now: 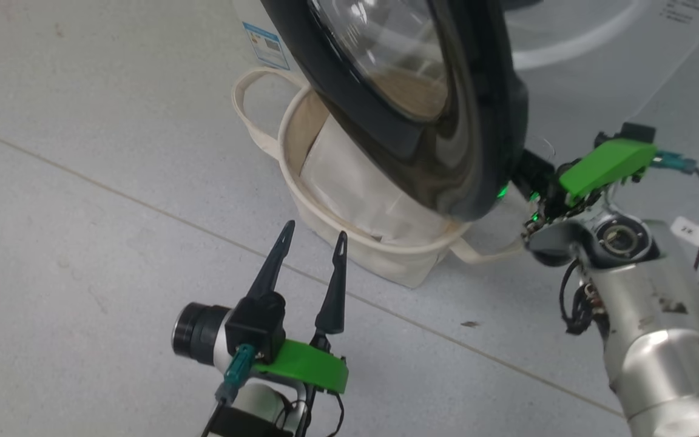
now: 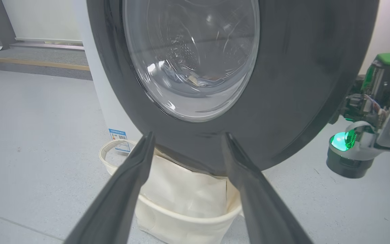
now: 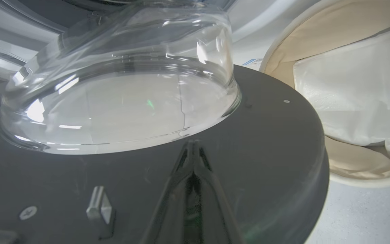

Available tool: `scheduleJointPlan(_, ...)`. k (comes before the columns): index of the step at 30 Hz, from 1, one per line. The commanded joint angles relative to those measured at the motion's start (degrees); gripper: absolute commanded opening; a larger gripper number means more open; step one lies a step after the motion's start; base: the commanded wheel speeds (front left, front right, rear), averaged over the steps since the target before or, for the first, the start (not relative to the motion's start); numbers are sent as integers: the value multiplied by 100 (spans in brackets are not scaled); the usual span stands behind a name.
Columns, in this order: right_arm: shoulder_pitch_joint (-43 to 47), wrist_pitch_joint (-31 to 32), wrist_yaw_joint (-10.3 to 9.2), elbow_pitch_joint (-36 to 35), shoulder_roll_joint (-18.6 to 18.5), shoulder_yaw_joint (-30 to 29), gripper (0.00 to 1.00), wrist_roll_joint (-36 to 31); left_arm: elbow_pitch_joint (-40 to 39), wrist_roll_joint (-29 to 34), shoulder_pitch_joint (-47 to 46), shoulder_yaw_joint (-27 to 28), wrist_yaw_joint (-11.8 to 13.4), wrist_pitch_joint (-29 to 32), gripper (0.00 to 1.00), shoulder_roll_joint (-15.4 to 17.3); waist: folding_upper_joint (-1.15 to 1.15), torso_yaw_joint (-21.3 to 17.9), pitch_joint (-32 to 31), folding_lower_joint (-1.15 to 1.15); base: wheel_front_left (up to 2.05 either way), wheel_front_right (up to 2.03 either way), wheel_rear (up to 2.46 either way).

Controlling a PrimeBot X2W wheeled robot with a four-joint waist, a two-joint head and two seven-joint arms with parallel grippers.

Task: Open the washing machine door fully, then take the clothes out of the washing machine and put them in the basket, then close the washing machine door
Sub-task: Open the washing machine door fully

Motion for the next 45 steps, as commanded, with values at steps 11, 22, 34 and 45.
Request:
scheduleJointPlan(11, 694, -563, 7, -371, 217, 1640, 0, 1128, -33, 81, 354, 444, -187, -34, 100, 41, 0, 82, -550, 0, 0, 0, 0)
scheduleJointPlan(22, 714, -1337, 7, -320, 217, 3016, 0, 2022, -27, 110, 500, 573, -293, -34, 100, 41, 0, 135, -783, 0, 0, 0, 0)
scheduleJointPlan(34, 591, -1969, 7, -247, 198, 3324, 0, 1626, -19, 37, 610, 728, -316, -34, 100, 41, 0, 60, -1011, 0, 0, 0, 0)
scheduleJointPlan(45, 809, -3666, 7, -1153, -650, 3834, 0, -381, 64, 147, 789, 939, -425, -34, 100, 41, 0, -344, -1394, 0, 0, 0, 0)
